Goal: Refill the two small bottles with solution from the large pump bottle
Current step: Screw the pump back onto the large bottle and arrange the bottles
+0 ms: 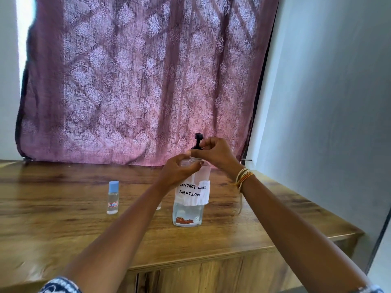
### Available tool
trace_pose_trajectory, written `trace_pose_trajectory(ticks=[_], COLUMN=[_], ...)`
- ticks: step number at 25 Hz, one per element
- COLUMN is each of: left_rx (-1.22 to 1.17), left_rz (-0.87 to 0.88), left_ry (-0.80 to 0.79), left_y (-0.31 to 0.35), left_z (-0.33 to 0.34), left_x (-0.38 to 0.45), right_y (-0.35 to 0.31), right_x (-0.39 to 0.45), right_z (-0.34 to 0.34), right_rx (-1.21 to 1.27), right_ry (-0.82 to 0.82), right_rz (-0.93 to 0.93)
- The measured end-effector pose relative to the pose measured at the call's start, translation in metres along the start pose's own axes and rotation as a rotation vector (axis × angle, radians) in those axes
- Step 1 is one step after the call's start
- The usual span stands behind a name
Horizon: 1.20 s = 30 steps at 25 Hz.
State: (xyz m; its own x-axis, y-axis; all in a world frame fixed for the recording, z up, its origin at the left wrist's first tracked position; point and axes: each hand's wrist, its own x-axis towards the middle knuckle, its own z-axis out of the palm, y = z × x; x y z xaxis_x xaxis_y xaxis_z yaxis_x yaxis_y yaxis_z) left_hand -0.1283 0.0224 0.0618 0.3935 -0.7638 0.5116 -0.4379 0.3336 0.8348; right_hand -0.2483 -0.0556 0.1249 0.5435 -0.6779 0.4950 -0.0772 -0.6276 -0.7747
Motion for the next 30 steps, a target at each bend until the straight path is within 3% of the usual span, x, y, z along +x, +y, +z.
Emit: trace_pose_trajectory(ticks=[1,5,6,12,17,20,26,30], left_rx=[0.018,0.02,0.018,0.006,0.041,0.03,0.019,0.103], left_rz=[0.013,-0.009,-0.014,0.015,-0.004,0.0,0.029,-0.008], left_ry=[-0.006,-0.011,-0.008,-0.05,-0.029,0.009,0.09,-0.009], left_y=[-0.001,-0.002,-0.003,-0.001,-0.002,-0.001,-0.005,0.009], left_z=[-0.001,-0.003,-0.004,-0.005,-0.005,-0.002,0.003,-0.004], left_x=[-0.001,-0.001,0.0,0.0,0.0,0.0,0.001,-0.003], right_y=[0.001,0.002,0.003,-0.003,0.004,0.004,0.0,0.0], right_x=[0.0,0.0,0.002,0.001,0.002,-0.001,-0.012,-0.017], right_z=[0.005,-0.005,-0.011,0.007,-0.004,-0.003,0.018,0.012], right_rx=[-0.007,0.405,0.406,-0.019,0.309,0.21,0.138,0.162], right_ry=[-0.005,-0.366,-0.395,-0.092,-0.394,-0.271,0.046,-0.068], right_rz=[0.001,0.017,-0.005,-0.078,0.026,-0.05,-0.019,0.041])
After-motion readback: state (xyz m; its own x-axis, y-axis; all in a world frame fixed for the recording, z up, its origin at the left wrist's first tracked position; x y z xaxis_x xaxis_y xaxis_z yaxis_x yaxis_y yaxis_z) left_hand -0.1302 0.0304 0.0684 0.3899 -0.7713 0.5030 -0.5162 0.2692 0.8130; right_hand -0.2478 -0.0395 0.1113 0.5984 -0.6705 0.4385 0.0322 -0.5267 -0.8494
